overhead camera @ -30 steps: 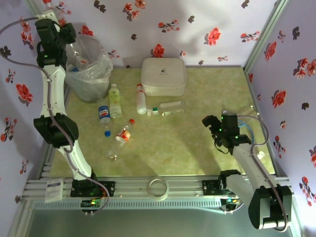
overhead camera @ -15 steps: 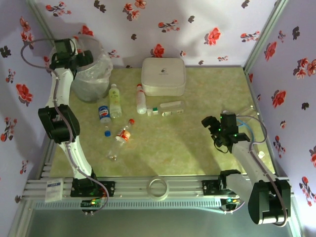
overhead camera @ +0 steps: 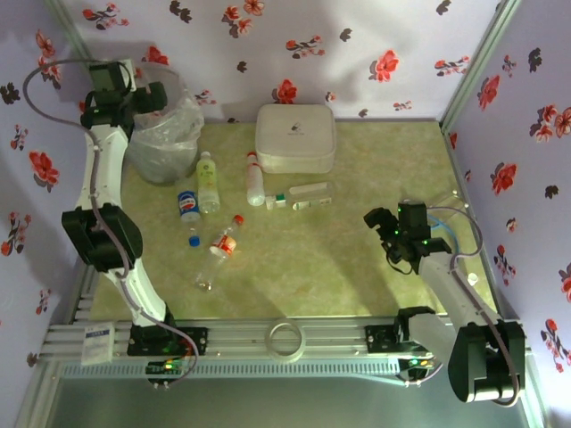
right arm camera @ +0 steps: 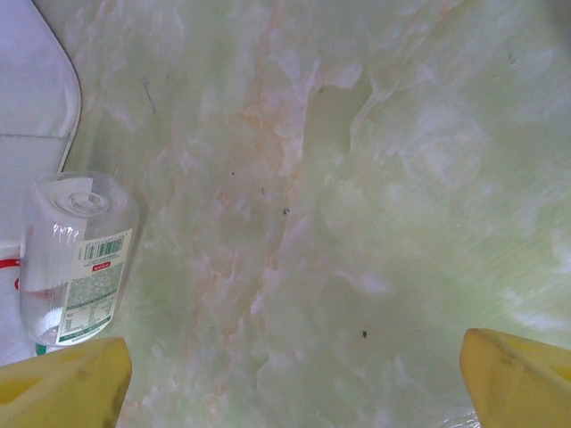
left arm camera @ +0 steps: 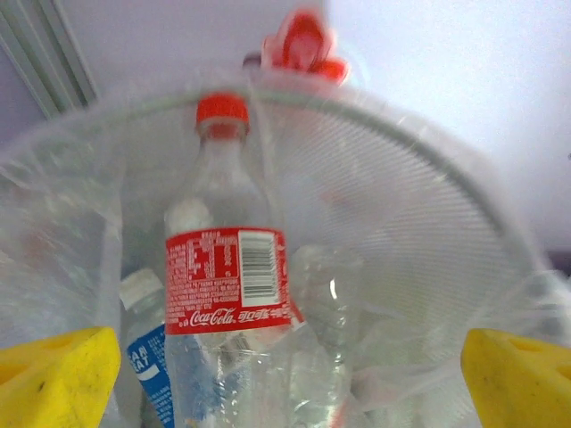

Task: Put the plastic bottles in the bin

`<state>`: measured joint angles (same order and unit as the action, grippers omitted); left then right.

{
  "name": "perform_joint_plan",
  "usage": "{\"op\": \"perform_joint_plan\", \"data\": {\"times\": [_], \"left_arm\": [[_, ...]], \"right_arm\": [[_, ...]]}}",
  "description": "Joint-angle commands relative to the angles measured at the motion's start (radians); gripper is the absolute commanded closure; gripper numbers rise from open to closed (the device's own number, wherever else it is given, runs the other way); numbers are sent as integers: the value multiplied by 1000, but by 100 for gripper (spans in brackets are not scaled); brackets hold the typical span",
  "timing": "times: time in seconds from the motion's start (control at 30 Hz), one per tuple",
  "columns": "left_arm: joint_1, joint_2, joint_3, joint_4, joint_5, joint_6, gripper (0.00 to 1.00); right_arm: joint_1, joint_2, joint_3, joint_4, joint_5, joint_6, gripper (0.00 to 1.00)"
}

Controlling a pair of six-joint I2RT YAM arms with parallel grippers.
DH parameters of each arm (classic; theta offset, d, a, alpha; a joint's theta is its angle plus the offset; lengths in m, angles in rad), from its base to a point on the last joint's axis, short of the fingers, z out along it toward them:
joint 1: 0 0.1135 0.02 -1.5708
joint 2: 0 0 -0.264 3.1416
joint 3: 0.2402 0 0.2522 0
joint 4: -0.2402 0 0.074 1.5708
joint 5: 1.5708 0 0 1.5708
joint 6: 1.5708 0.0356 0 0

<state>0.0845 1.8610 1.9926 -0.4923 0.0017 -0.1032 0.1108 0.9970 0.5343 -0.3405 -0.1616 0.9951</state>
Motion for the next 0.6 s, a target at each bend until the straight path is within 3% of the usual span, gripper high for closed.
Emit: {"op": "perform_joint_plan", "data": {"times": [0.0, 0.17, 0.27, 0.57], "left_arm": [[-43, -108, 75, -32, -74, 36, 1], [-221, -207, 95, -151, -199, 162, 0], [-366, -295, -20, -231, -265, 184, 0], [-677, -473, -598, -319, -274, -82, 0]], "right_arm": [[-7, -1, 30, 5, -5, -6, 5], [-7, 29, 30, 37, -31, 3, 4], [-7, 26, 28, 35, -32, -1, 5], [-10, 68, 62, 12, 5, -52, 4]]}}
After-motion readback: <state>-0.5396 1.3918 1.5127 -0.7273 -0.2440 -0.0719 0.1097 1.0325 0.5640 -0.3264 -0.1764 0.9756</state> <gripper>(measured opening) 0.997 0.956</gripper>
